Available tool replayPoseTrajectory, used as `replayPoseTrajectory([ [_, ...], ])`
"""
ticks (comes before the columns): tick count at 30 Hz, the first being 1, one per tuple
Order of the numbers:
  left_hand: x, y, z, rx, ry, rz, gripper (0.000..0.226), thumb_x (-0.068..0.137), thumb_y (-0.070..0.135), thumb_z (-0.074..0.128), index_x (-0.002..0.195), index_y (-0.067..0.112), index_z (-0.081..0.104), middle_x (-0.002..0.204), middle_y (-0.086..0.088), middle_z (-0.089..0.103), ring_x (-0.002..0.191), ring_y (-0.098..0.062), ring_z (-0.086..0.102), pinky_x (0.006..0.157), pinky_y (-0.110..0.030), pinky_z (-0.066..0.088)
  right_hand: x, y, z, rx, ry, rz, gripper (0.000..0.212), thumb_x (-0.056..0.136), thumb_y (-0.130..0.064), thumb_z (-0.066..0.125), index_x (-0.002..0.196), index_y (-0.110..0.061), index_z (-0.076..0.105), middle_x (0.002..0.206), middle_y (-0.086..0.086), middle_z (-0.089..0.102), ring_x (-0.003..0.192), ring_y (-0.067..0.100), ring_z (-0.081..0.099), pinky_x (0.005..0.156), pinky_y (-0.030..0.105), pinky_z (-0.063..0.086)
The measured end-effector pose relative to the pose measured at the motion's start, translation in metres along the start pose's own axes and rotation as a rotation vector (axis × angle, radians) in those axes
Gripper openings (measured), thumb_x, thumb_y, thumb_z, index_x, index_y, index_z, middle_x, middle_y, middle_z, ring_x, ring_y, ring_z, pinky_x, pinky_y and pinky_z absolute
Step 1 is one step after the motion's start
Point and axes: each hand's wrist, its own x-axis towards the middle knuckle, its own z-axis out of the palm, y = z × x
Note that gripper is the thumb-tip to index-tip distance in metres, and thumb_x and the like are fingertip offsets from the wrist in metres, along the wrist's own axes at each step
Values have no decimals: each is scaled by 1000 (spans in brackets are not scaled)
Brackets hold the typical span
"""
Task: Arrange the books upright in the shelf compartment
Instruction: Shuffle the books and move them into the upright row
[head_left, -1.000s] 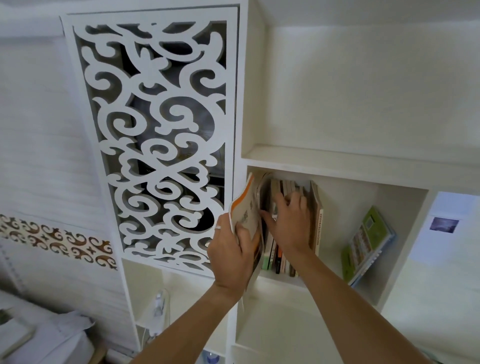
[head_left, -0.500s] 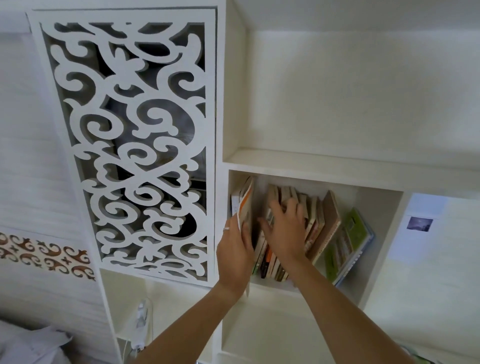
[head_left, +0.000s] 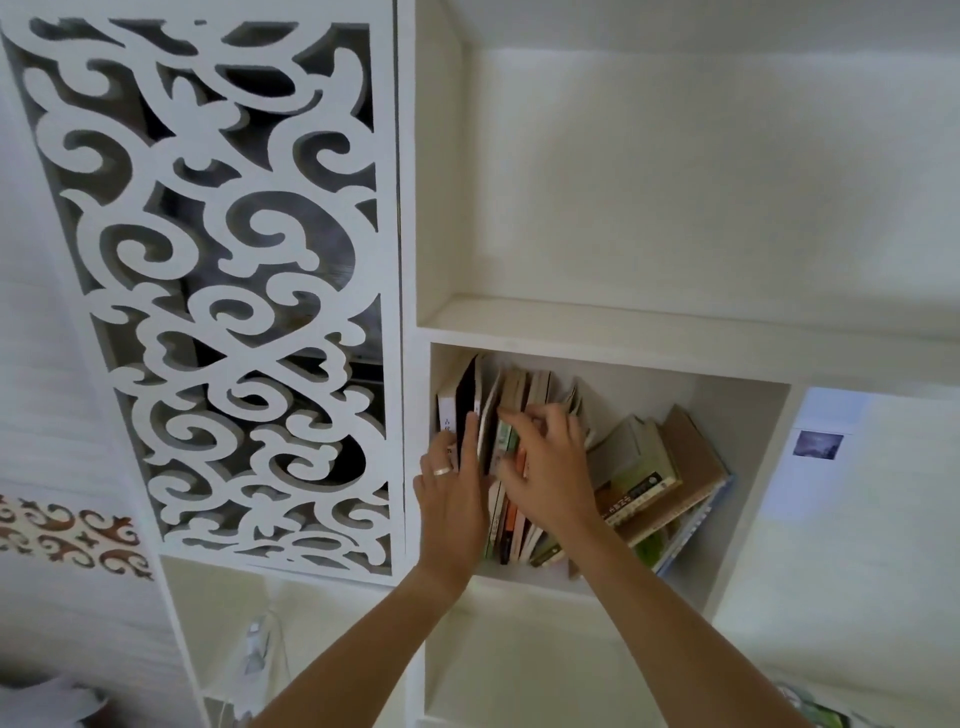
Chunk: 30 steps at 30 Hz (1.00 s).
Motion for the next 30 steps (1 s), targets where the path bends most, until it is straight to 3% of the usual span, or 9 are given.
replayPoseTrajectory([
  [2,2,-4,-1,128,39,-34,56,106,29,22,160,13,24,138,-19,45,109,-28,51,83,-39,49,1,0,2,-13,-21,-20,60,90,-61,54,145,-37,49,133,-4,41,127,16,37,109,35,41],
  [5,3,-16,8,337,-43,-2,62,109,37,-2,161,6,13,154,-18,38,122,-30,50,92,-40,42,2,-2,6,-28,-25,-28,73,83,-77,54,145,-39,48,134,-5,41,126,15,38,106,30,40],
  [11,-3,-20,13,215,-41,-9,70,105,44,41,161,8,17,165,-15,21,134,-27,39,103,-39,37,5,-6,15,-30,42,-13,69,79,-72,66,139,-39,54,128,-5,44,117,15,44,98,30,48],
  [15,-17,-34,11,73,80,122,75,95,8,66,158,7,25,151,-17,34,129,-28,45,99,-42,44,7,-7,20,-63,53,-12,63,84,-66,68,140,-39,54,127,-5,45,115,13,43,92,29,50],
  [18,-9,-39,11,149,45,131,72,87,13,77,150,8,42,136,-15,44,112,-25,52,87,-36,49,9,-12,23,-76,52,-29,53,92,-56,63,140,-39,53,127,-5,45,115,13,43,96,32,49],
  [21,4,-33,11,223,30,126,51,85,24,77,129,14,55,123,-11,52,97,-24,54,74,-35,48,8,-18,23,-61,35,-40,48,96,-44,55,144,-38,50,128,-5,46,116,14,43,98,34,48],
  [24,7,-32,15,328,58,196,38,86,25,71,118,16,53,116,-9,53,93,-25,54,68,-37,44,9,-19,19,-50,10,-46,51,96,-37,55,146,-36,49,130,-6,47,118,15,43,99,36,48],
  [27,4,-32,16,327,62,155,35,88,32,73,113,15,55,116,-10,56,95,-24,53,72,-36,41,9,-17,5,15,-59,-58,52,97,-34,55,149,-37,47,137,-8,47,125,13,41,104,36,45],
  [30,-2,-22,15,199,68,90,32,90,27,74,113,12,58,122,-12,55,104,-27,54,82,-37,44,1,-3,-6,-216,56,31,54,96,-36,55,149,-34,44,146,1,46,134,22,40,111,47,38],
])
